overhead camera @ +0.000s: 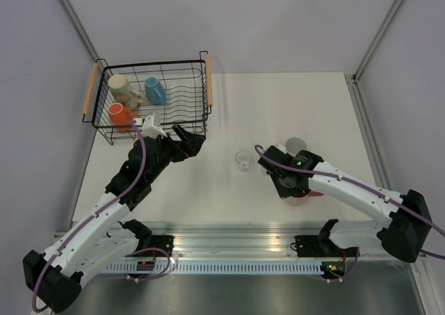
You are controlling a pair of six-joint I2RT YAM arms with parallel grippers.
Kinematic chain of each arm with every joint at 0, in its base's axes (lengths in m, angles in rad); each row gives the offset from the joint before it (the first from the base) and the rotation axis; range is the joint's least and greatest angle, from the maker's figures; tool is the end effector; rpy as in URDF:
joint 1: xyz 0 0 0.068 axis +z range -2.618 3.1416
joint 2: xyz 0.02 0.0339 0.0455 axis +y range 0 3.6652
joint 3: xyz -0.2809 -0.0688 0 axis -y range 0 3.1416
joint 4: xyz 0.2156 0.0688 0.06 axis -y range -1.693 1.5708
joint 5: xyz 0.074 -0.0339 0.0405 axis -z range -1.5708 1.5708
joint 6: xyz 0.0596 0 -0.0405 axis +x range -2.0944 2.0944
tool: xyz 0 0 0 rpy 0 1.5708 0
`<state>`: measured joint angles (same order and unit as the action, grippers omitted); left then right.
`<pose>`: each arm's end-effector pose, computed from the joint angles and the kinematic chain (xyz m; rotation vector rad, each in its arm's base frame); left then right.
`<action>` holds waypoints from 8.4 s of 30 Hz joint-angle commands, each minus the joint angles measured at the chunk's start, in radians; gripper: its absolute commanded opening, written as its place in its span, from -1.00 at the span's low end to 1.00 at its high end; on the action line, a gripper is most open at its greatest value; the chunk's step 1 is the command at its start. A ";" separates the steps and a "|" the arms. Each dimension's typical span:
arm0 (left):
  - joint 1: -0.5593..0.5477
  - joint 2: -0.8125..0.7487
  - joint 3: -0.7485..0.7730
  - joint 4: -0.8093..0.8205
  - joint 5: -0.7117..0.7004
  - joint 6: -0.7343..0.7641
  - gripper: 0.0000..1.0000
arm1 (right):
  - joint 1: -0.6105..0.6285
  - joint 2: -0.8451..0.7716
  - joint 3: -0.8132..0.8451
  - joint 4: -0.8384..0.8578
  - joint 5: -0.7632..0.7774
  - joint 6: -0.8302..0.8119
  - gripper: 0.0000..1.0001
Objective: Unload the cups from the dish rack
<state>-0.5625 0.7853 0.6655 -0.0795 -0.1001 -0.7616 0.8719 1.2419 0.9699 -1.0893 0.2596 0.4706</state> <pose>0.1497 -0.0874 0.3195 -0.2595 1.8344 -0.8580 0.1278 0.1283 0.2505 -0.5233 2.7667 -0.1037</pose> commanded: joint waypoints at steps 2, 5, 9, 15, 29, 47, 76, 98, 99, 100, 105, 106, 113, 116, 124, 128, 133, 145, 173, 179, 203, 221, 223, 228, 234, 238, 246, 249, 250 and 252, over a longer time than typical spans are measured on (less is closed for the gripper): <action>0.004 0.025 0.088 -0.065 -0.027 0.146 1.00 | -0.050 0.001 0.003 0.068 0.035 -0.049 -0.99; 0.007 0.028 0.095 -0.068 -0.038 0.157 0.99 | -0.065 0.022 -0.005 0.097 0.021 -0.070 -0.99; 0.013 0.034 0.105 -0.089 -0.044 0.159 0.99 | -0.088 0.063 -0.010 0.134 -0.014 -0.085 -0.99; 0.029 0.060 0.147 -0.135 -0.075 0.171 1.00 | -0.099 0.111 -0.020 0.175 -0.039 -0.092 -0.99; 0.139 0.233 0.319 -0.246 -0.098 0.200 1.00 | -0.102 0.033 0.000 0.135 0.016 -0.067 0.21; 0.312 0.757 0.811 -0.264 -0.318 0.275 0.99 | -0.103 -0.243 0.348 0.104 0.046 -0.119 0.93; 0.429 1.533 1.450 -0.358 -0.492 0.389 0.99 | -0.102 -0.044 0.217 0.342 -0.063 -0.148 0.96; 0.533 1.752 1.606 -0.307 -0.100 0.416 0.99 | -0.102 0.094 0.251 0.361 -0.085 -0.135 0.96; 0.533 1.752 1.603 -0.307 -0.084 0.416 0.99 | -0.102 0.093 0.245 0.362 -0.083 -0.133 0.96; 0.532 1.747 1.594 -0.306 -0.075 0.416 0.99 | -0.100 0.088 0.234 0.368 -0.083 -0.133 0.96; 0.529 1.726 1.570 -0.286 -0.088 0.439 0.90 | -0.102 0.064 0.198 0.393 -0.092 -0.136 0.96; 0.529 1.724 1.570 -0.275 -0.099 0.444 0.89 | -0.100 0.059 0.194 0.397 -0.092 -0.136 0.96; 0.529 1.732 1.568 -0.246 -0.181 0.498 0.79 | -0.099 0.056 0.168 0.414 -0.100 -0.145 0.96; 0.527 1.737 1.562 -0.235 -0.174 0.527 0.35 | -0.100 0.054 0.167 0.414 -0.102 -0.151 0.96; 0.523 1.645 1.453 -0.215 -0.153 0.541 -0.95 | -0.100 0.013 0.150 0.411 -0.097 -0.153 0.96; 0.504 1.521 1.370 -0.194 -0.151 0.536 -0.95 | -0.102 -0.028 0.139 0.422 -0.097 -0.156 0.96; 0.481 1.375 1.309 -0.183 -0.145 0.528 -0.95 | -0.102 -0.096 0.113 0.436 -0.106 -0.156 0.96; 0.421 0.958 1.094 -0.198 -0.080 0.388 -0.95 | -0.102 -0.203 0.072 0.532 -0.138 -0.135 0.96; 0.282 0.166 -0.220 0.602 0.697 -0.599 -0.95 | 0.001 -0.122 -0.283 1.509 -0.458 0.069 0.96; 0.260 0.157 -0.336 0.716 0.695 -0.689 -0.95 | 0.039 0.004 -0.252 1.597 -0.445 0.089 0.96; 0.191 0.068 -0.567 0.900 0.548 -0.890 -0.95 | 0.065 0.220 -0.163 1.775 -0.482 0.134 0.52; 0.081 0.294 -0.523 1.187 0.418 -0.981 -0.95 | 0.073 0.241 -0.166 1.823 -0.516 0.158 -0.46; 0.067 0.307 -0.514 1.196 0.419 -0.981 -0.95 | 0.073 0.241 -0.166 1.819 -0.511 0.155 -0.80; 0.049 0.313 -0.517 1.195 0.416 -0.964 -0.95 | 0.073 0.225 -0.174 1.809 -0.502 0.143 -0.99; 0.049 0.304 -0.538 1.167 0.416 -0.956 0.23 | 0.073 0.173 -0.192 1.777 -0.474 0.123 -0.99; 0.050 0.269 -0.558 1.121 0.379 -0.938 0.99 | 0.073 0.117 -0.195 1.706 -0.436 0.085 -0.99; 0.095 0.079 -0.561 0.919 0.292 -0.805 0.99 | 0.075 -0.030 -0.195 1.484 -0.385 0.007 -0.99; 0.111 0.014 -0.480 0.675 0.290 -0.665 1.00 | 0.075 -0.068 -0.114 1.217 -0.373 -0.058 -0.99; 0.113 0.003 -0.451 0.596 0.283 -0.568 1.00 | 0.073 -0.067 -0.084 1.133 -0.367 -0.070 -0.99; 0.113 -0.007 -0.359 0.387 0.243 -0.471 1.00 | 0.073 -0.058 0.001 0.882 -0.341 -0.096 -0.99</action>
<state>-0.4549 0.8047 0.1802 0.6117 0.2024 -1.4696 0.9417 1.2057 0.8379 0.1093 -0.1272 0.4580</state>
